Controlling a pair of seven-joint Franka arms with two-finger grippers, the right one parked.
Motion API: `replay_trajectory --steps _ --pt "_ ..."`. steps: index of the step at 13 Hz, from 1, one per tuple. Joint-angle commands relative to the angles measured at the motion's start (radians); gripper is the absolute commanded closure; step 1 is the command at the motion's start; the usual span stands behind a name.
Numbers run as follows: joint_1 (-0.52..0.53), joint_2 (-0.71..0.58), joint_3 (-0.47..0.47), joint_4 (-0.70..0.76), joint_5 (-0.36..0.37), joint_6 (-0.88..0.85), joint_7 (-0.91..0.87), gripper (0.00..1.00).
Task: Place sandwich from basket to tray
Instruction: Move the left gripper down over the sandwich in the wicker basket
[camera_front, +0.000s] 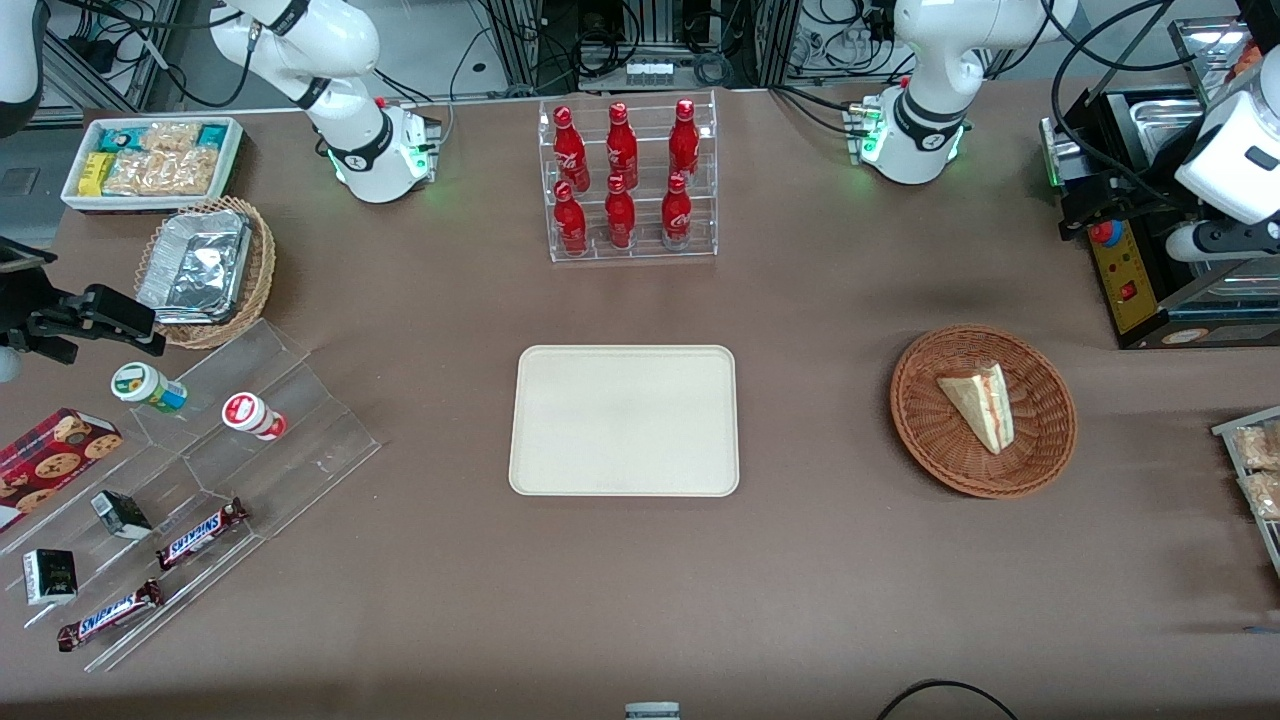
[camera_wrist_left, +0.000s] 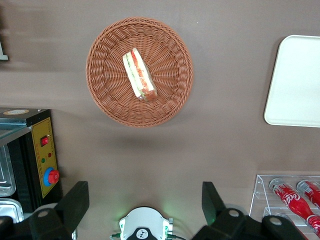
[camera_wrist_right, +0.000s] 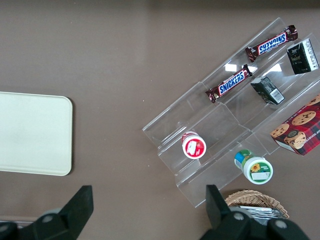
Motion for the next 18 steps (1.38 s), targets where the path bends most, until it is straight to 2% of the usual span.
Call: replay_trajectory --steps 1,4,6,8,10,13,18 --pt "0.018 0.021 -0.007 0.035 0.012 -0.025 0.013 0.00" --pt "0.018 0.067 -0.004 0.028 0.057 -0.008 -0.073 0.00" --pt "0.021 0.097 -0.003 0.013 0.058 0.034 -0.163 0.00" --pt "0.044 0.085 0.040 -0.075 0.042 0.110 -0.179 0.00" --pt "0.055 0.070 0.043 -0.194 0.043 0.240 -0.235 0.00" --pt "0.055 0.055 0.043 -0.363 0.051 0.470 -0.424 0.00" --pt "0.052 0.051 0.043 -0.622 0.058 0.805 -0.432 0.00"
